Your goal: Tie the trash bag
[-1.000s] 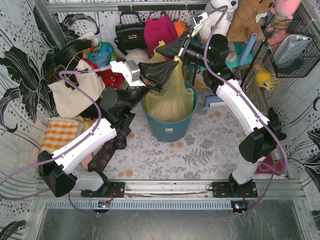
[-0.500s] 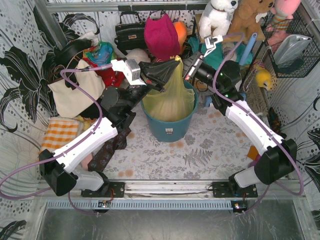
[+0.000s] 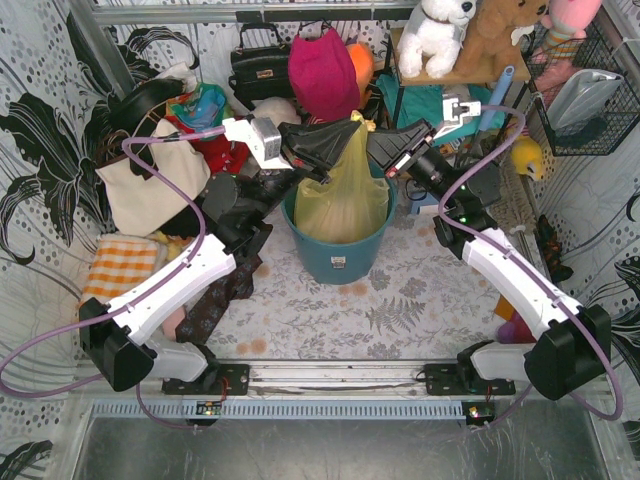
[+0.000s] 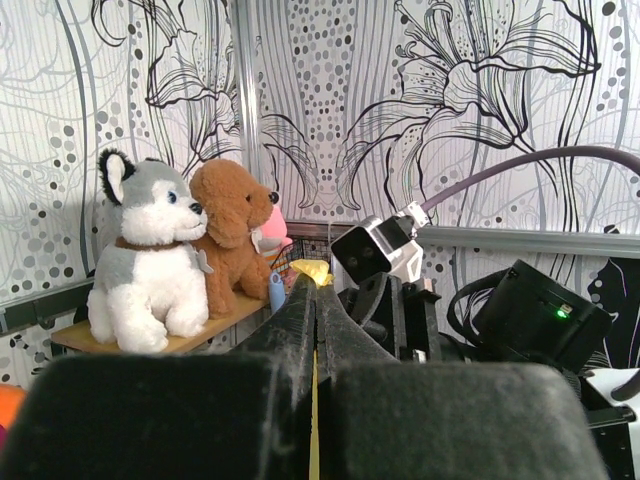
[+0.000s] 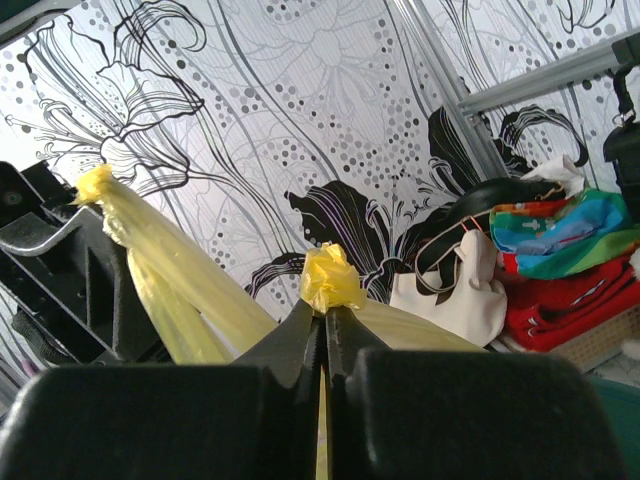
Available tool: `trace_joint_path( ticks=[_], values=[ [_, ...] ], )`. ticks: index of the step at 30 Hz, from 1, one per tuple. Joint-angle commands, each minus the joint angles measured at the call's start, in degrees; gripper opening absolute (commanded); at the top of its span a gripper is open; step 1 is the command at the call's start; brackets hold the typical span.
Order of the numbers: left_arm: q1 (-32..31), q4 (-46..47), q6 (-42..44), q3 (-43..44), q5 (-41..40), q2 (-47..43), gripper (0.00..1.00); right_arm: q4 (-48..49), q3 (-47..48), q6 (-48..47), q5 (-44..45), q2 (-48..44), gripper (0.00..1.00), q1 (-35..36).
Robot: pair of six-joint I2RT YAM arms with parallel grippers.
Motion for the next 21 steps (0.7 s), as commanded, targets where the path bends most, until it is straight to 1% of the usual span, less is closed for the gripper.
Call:
trace_joint_path(
  ticks=[1,5,14,21],
  values=[
    [0.0,3.4,-0.3,0.0,-1.5,-1.3,0.00,8.3,-1.6,-2.4,0.9,-2.1,0.00,0.2],
    [0.0,3.4,-0.1,-0.9,-2.4,-1.9,0.00,11.4,-3.5,-3.4,0.0,-3.0,0.00,0.2],
    [0.0,2.8,0.7,-1.7,-4.4,-2.5,0.00,14.2,-6.0,-7.2,-2.7,-5.4,0.00,0.2],
    [0.1,1.6,1.0,-1.1,-5.0,-1.7,0.00,15.0,-7.2,-10.6,-8.9,-6.5,0.00,0.2]
  ],
)
